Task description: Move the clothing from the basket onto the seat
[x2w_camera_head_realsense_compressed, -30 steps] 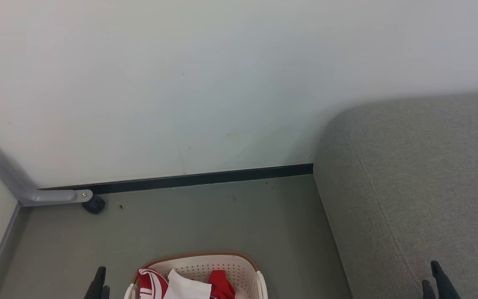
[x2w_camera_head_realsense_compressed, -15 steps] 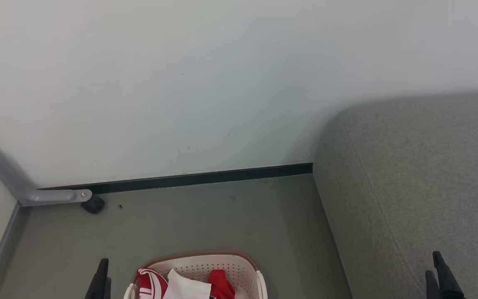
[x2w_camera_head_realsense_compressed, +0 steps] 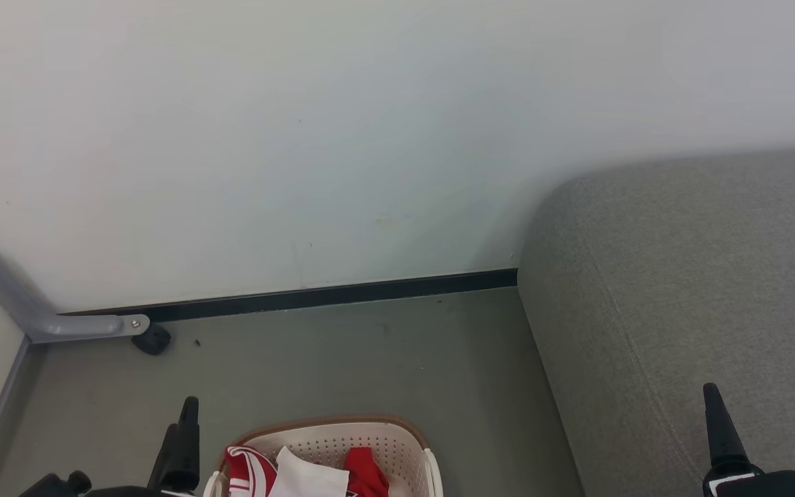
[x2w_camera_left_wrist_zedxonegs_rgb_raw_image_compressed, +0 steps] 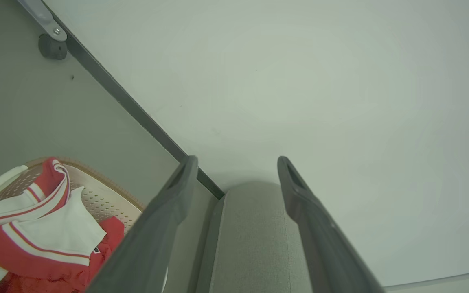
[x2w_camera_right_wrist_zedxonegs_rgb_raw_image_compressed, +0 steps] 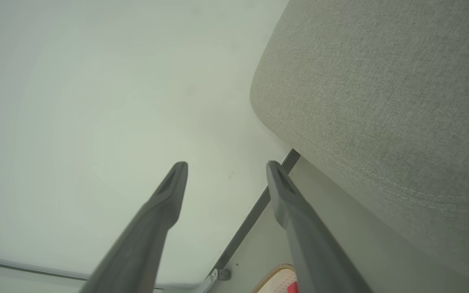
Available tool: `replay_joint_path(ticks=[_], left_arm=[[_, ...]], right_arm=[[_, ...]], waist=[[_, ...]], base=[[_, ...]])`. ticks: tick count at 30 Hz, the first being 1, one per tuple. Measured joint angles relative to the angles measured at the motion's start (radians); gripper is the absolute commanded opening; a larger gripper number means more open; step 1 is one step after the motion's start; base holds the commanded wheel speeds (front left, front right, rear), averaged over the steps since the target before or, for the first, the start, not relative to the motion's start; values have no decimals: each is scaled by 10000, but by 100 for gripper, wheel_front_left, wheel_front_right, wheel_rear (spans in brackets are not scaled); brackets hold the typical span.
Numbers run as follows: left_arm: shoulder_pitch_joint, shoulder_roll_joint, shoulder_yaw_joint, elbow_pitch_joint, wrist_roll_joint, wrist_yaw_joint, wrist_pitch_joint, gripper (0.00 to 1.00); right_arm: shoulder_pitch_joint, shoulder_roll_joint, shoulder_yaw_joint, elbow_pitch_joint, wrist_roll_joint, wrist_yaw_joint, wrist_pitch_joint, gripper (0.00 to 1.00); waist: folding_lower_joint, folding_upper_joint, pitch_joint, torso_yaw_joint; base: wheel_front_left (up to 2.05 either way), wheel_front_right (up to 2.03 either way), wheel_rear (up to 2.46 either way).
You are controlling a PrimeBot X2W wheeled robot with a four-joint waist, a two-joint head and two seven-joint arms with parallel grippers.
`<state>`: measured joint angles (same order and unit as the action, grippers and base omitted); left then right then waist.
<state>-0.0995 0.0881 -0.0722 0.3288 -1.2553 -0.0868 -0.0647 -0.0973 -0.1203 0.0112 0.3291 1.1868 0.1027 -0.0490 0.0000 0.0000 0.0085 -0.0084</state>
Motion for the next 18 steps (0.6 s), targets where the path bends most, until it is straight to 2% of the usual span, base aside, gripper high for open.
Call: replay_joint_path(ticks=[7, 18], left_arm=[[-24, 104, -215, -48, 1557, 443, -182, 100], [-191, 313, -779, -69, 3580, 878, -610, 100]], right_arm=[[-171, -339, 558, -29, -1478, -249, -265, 100], [-272, -742, 1361, 33, -3415, -589, -677, 100]], waist=[[0, 0, -15, -23], [0, 0, -39, -52]], base=[[0, 0, 0], [0, 0, 0]])
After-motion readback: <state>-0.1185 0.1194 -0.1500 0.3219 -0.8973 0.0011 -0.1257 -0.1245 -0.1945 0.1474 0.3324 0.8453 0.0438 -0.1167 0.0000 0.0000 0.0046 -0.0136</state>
